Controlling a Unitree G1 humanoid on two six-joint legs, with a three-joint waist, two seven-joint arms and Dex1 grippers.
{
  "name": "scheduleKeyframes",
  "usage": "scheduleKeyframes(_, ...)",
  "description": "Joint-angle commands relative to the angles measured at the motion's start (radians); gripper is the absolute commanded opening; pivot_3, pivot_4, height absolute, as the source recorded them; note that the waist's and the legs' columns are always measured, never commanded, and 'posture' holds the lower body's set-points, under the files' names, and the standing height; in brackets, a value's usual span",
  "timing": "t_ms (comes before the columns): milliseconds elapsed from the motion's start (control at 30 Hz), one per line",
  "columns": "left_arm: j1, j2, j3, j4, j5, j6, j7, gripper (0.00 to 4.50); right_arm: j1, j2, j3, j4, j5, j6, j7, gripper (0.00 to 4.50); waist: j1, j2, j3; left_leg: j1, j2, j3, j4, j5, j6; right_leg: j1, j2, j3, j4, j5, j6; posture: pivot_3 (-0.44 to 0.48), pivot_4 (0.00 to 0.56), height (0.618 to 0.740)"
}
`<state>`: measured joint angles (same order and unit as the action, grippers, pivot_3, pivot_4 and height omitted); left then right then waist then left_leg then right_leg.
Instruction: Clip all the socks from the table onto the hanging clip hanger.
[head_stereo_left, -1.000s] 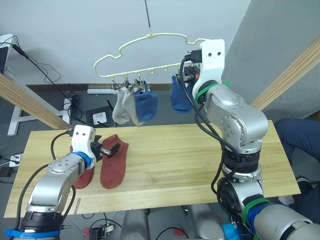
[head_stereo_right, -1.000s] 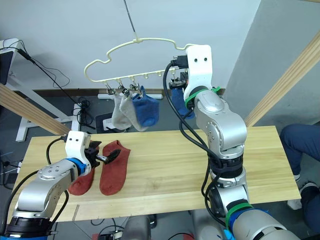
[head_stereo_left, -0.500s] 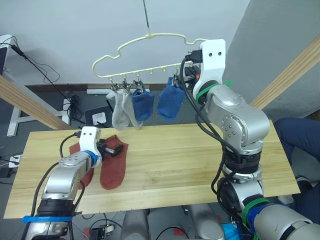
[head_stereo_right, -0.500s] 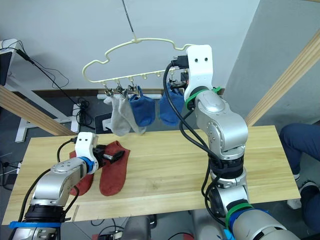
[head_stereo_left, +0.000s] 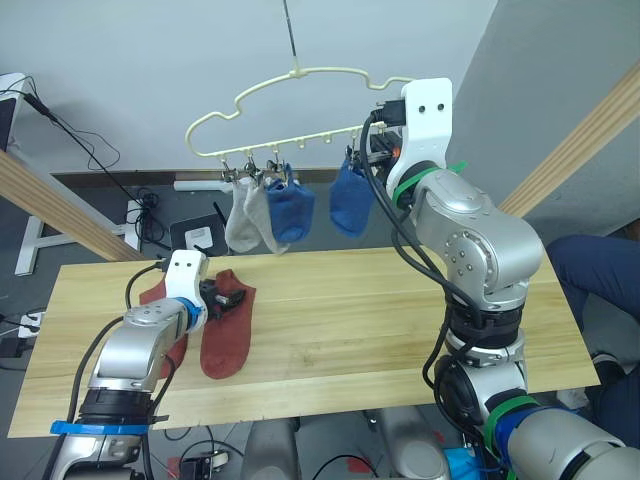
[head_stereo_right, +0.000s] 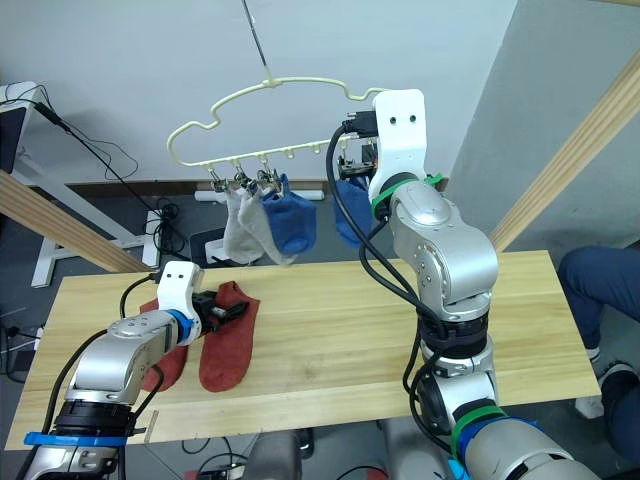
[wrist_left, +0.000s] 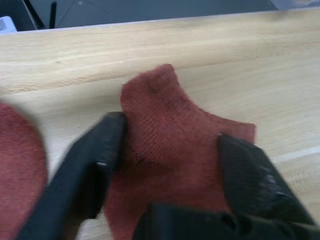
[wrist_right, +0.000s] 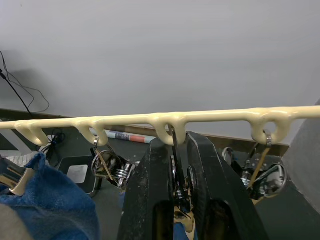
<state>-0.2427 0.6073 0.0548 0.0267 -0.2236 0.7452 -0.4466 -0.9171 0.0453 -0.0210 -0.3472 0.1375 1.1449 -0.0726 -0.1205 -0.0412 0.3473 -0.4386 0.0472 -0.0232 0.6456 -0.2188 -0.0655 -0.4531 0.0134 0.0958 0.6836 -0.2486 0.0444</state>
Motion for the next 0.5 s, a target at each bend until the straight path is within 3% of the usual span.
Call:
scheduleKeyframes(33,0.038,-0.002,-0.024,0.020,0.026,0.037,0.000,2.07,-0.013,0.008,-0.012,-0.051,0.001,-0.008,-0.008,0.13,-0.002,0.000,0.000,0.000,0.000,0.000,0.000,0.000,0.000,0.000,0.000,0.000,0.000,0.000,0.000,-0.195,0.355,0.740)
scheduleKeyframes(267,0.037,-0.003,-0.018,0.010,0.023,0.048,0.001,0.03,-0.012,0.011,-0.013,-0.049,0.000,-0.010,-0.011,0.13,-0.013,0.000,0.000,0.000,0.000,0.000,0.000,0.000,0.000,0.000,0.000,0.000,0.000,0.000,0.000,-0.193,0.356,0.740)
scheduleKeyframes(500,0.052,-0.038,0.007,-0.121,-0.084,0.096,-0.074,0.03,-0.010,0.013,-0.015,-0.048,0.001,-0.009,-0.013,0.13,-0.019,0.000,0.000,0.002,0.000,0.000,-0.001,0.000,0.000,0.002,0.000,0.000,-0.001,0.000,0.000,-0.193,0.356,0.740)
